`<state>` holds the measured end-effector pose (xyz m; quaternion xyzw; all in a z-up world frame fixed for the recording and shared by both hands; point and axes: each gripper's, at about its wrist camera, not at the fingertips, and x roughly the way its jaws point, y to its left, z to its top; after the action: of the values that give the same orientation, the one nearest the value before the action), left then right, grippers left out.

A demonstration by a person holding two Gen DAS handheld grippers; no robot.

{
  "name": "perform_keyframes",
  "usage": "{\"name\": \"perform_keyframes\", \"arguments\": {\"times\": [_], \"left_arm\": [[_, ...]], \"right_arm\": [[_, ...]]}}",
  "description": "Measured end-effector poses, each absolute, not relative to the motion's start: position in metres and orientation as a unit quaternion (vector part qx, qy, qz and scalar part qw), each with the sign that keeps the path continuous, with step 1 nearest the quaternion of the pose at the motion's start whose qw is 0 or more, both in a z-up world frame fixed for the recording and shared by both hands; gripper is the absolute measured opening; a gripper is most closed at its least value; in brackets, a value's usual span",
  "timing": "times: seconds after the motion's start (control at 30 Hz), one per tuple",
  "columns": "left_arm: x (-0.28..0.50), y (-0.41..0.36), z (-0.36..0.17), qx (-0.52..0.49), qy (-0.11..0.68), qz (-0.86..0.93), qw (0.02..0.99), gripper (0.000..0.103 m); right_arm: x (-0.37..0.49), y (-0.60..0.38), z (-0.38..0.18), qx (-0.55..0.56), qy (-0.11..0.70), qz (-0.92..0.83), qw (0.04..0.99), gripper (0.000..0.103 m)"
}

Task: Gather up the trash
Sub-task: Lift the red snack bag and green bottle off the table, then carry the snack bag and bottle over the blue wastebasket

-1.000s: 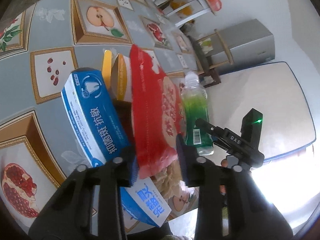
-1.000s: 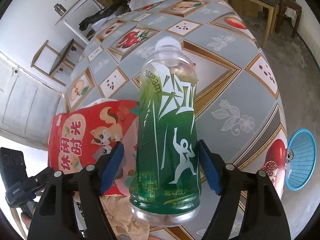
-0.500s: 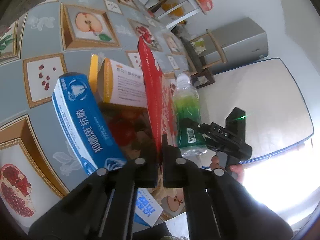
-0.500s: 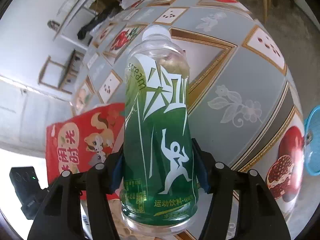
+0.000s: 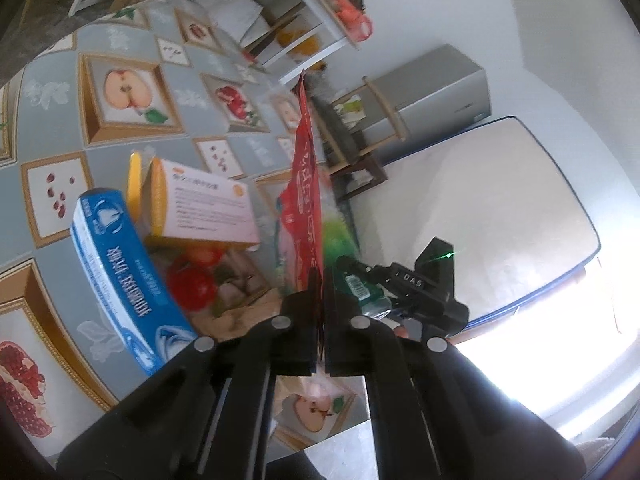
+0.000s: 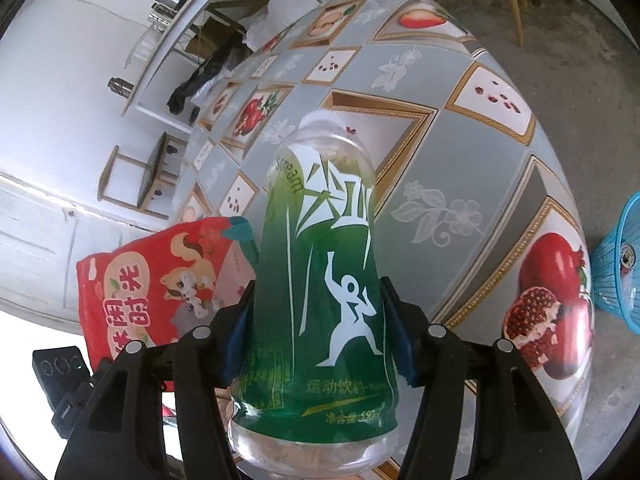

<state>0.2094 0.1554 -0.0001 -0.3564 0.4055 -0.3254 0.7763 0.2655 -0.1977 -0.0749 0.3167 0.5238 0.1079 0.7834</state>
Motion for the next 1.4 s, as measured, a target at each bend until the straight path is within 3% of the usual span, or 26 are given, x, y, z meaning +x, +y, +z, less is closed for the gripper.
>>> {"name": "perform_keyframes", "arguments": {"times": [0.37, 1.0, 1.4], "left_arm": [[0.201, 0.151, 0.024, -0.367, 0.359, -0.361, 0.779, 0.000], [0.179, 0.127, 0.043, -0.353, 0.350, -0.382, 0.779, 0.000], [0.179, 0.029, 0.080, -0.283, 0.372, -0.462, 0.754, 0.000]], "right_arm": [[0.247, -0.212, -0.053, 0.337, 0.496, 0.125, 0.790, 0.057], [0.207, -0.241, -0.028, 0.377, 0.450, 0.141, 0.797, 0.057], [0.120, -0.332, -0.008, 0.431, 0.370, 0.091, 0.818, 0.057]]}}
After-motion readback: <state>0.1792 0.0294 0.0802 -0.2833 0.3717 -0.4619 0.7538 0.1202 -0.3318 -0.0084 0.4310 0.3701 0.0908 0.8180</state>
